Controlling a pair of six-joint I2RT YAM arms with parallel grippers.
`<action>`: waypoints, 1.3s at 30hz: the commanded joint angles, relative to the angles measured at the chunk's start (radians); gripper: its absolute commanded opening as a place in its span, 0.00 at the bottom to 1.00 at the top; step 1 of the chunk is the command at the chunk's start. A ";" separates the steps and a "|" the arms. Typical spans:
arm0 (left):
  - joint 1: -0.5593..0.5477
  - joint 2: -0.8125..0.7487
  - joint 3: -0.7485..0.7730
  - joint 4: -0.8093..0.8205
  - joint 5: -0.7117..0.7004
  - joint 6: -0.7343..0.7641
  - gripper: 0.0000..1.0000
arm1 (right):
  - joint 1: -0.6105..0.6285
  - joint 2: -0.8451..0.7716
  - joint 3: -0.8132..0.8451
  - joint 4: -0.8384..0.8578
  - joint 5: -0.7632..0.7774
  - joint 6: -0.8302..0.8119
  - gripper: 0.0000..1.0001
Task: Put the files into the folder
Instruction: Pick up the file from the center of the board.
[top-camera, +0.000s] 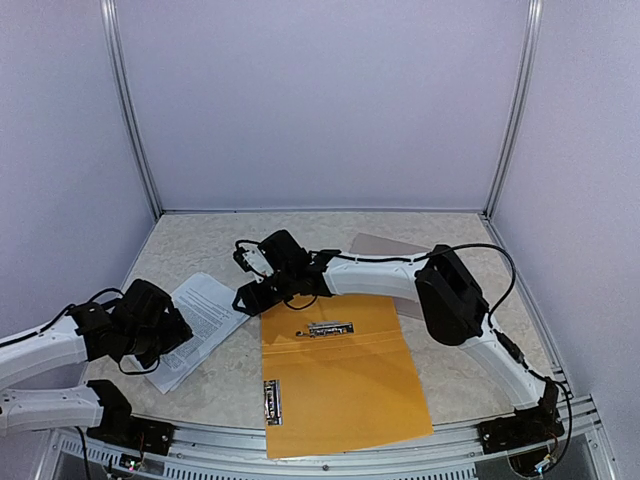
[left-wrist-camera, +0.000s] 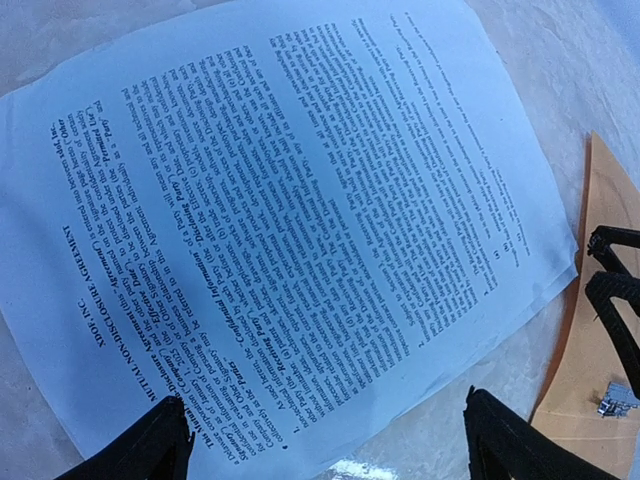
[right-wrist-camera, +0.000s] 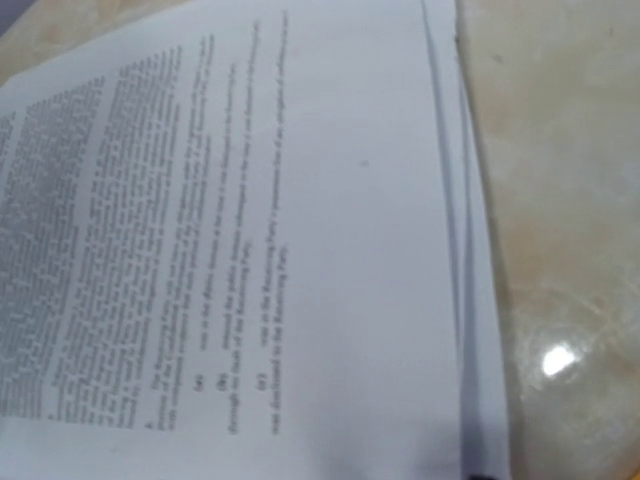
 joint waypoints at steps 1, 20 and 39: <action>0.001 0.038 -0.014 -0.023 0.007 -0.037 0.91 | -0.009 0.049 0.040 -0.033 -0.031 0.026 0.61; -0.001 0.122 -0.058 0.091 0.061 -0.007 0.83 | -0.014 0.098 0.073 -0.016 -0.057 0.056 0.39; -0.001 0.141 -0.074 0.121 0.057 0.018 0.82 | -0.025 0.032 -0.011 0.042 0.009 0.073 0.00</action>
